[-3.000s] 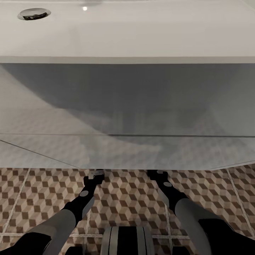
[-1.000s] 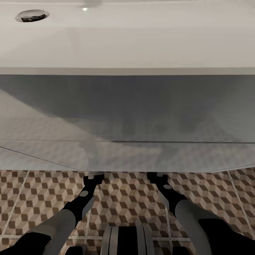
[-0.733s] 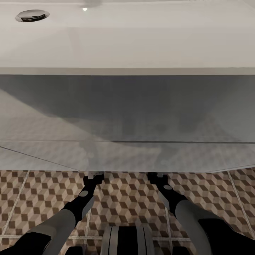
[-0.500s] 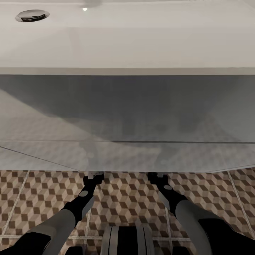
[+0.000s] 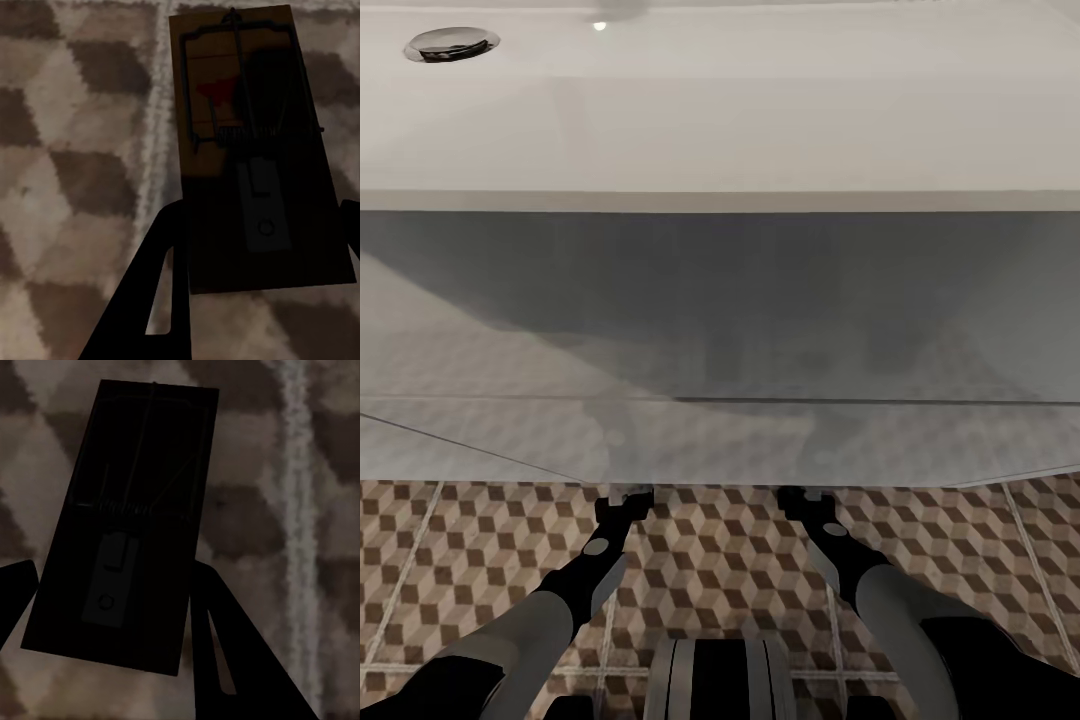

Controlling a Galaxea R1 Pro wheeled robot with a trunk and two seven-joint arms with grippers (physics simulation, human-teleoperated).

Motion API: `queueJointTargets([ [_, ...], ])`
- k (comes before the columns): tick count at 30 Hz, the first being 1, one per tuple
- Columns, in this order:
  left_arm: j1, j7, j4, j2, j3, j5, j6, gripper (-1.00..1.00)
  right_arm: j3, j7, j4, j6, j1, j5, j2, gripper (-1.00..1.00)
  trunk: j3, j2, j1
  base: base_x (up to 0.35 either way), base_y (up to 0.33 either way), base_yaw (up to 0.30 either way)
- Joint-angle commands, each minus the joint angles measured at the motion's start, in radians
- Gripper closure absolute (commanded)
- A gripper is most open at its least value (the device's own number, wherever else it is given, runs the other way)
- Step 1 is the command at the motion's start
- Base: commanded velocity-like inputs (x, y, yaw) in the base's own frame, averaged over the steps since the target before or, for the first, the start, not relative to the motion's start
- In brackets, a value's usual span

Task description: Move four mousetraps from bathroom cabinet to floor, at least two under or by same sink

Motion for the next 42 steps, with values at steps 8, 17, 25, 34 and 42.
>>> queueJointTargets([
  [8,-0.001,0.005,0.001,0.0,-0.008,0.008,-0.005,1.0,0.0,0.001,0.001,-0.003,0.0,-0.001,0.0,1.0,0.0,0.0,0.0,0.0,0.0,0.0],
  [17,-0.001,0.005,0.001,0.0,-0.008,0.008,-0.006,1.0,0.0,0.003,0.0,-0.003,-0.002,0.0,0.001,1.0,0.0,0.0,0.0,0.0,0.0,0.0],
  [25,-0.001,0.005,0.001,0.0,-0.008,0.008,-0.008,1.0,0.0,0.01,-0.002,-0.001,-0.005,-0.001,0.007,1.0,0.0,0.0,0.0,0.0,0.0,0.0],
  [34,-0.001,0.005,0.001,0.0,-0.008,0.008,-0.008,1.0,0.0,0.015,-0.002,0.0,-0.005,-0.001,0.008,1.0,0.0,0.0,0.0,0.0,0.0,0.0],
  [42,-0.001,0.005,0.001,0.0,-0.008,0.008,-0.008,1.0,0.0,0.022,-0.002,0.0,-0.006,-0.001,0.008,1.0,0.0,0.0,0.0,0.0,0.0,0.0],
])
